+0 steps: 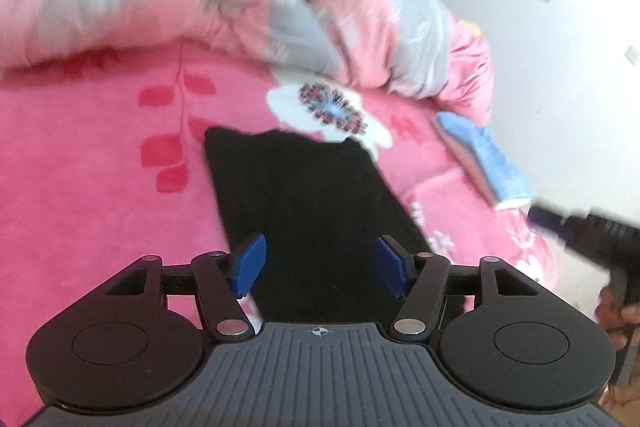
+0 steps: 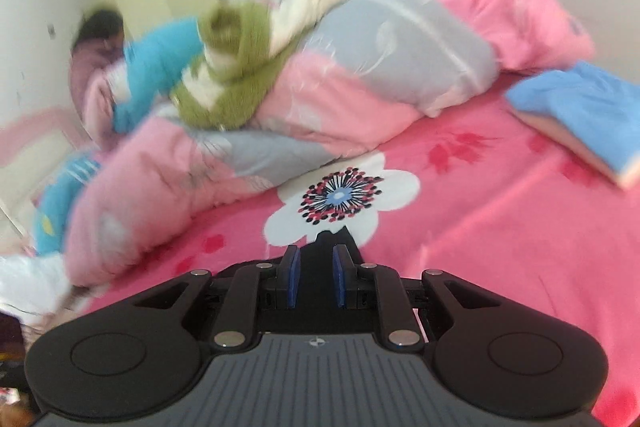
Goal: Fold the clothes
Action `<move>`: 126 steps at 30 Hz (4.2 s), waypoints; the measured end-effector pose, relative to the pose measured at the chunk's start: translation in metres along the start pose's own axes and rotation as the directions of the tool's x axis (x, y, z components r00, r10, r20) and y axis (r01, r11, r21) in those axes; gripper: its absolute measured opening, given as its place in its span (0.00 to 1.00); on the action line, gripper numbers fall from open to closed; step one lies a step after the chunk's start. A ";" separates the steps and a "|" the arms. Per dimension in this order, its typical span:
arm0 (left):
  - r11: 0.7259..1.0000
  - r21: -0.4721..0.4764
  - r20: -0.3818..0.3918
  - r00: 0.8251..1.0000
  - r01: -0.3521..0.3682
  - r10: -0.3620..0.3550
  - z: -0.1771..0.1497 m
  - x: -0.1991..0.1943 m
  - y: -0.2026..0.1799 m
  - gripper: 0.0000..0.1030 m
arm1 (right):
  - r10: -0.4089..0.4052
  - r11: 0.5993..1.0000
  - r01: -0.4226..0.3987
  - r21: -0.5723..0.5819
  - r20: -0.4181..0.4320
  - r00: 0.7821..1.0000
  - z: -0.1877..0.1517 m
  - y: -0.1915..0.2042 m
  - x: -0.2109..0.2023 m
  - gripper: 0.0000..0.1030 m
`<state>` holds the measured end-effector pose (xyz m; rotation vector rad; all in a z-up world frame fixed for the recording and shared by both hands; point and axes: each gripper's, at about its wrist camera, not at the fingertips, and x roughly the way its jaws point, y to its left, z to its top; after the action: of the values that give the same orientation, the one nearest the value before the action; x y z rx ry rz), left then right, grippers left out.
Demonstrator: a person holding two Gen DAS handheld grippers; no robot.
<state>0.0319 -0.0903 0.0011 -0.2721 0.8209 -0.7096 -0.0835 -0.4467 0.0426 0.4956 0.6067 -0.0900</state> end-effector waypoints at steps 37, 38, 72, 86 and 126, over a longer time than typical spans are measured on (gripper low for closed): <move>0.915 0.357 -0.061 0.972 -0.189 0.225 -0.115 0.029 -0.029 0.65 | 0.147 0.960 -0.176 -0.219 -0.140 0.979 -0.103 -0.051 0.047 0.10; 0.912 0.368 -0.057 0.975 -0.180 0.216 -0.116 0.026 -0.028 0.65 | 0.155 0.962 -0.183 -0.204 -0.145 0.977 -0.102 -0.056 0.044 0.10; 0.929 0.353 0.041 0.994 -0.113 0.105 -0.084 0.042 -0.024 0.66 | 0.100 0.961 -0.105 -0.256 -0.033 0.994 -0.044 -0.038 0.094 0.05; 0.925 0.355 0.021 0.990 -0.138 0.140 -0.083 0.049 -0.022 0.65 | 0.074 0.980 -0.081 -0.184 -0.044 0.996 -0.054 -0.056 0.099 0.10; 0.889 -0.443 -0.154 0.966 0.120 -0.208 -0.095 0.040 0.034 0.25 | 0.274 0.922 -0.262 0.286 -0.003 0.962 -0.099 -0.125 0.032 0.26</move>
<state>-0.0043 -0.0882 -0.1010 -0.6866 1.1556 -0.7159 -0.1366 -0.5080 -0.0979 0.8572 0.5648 0.0966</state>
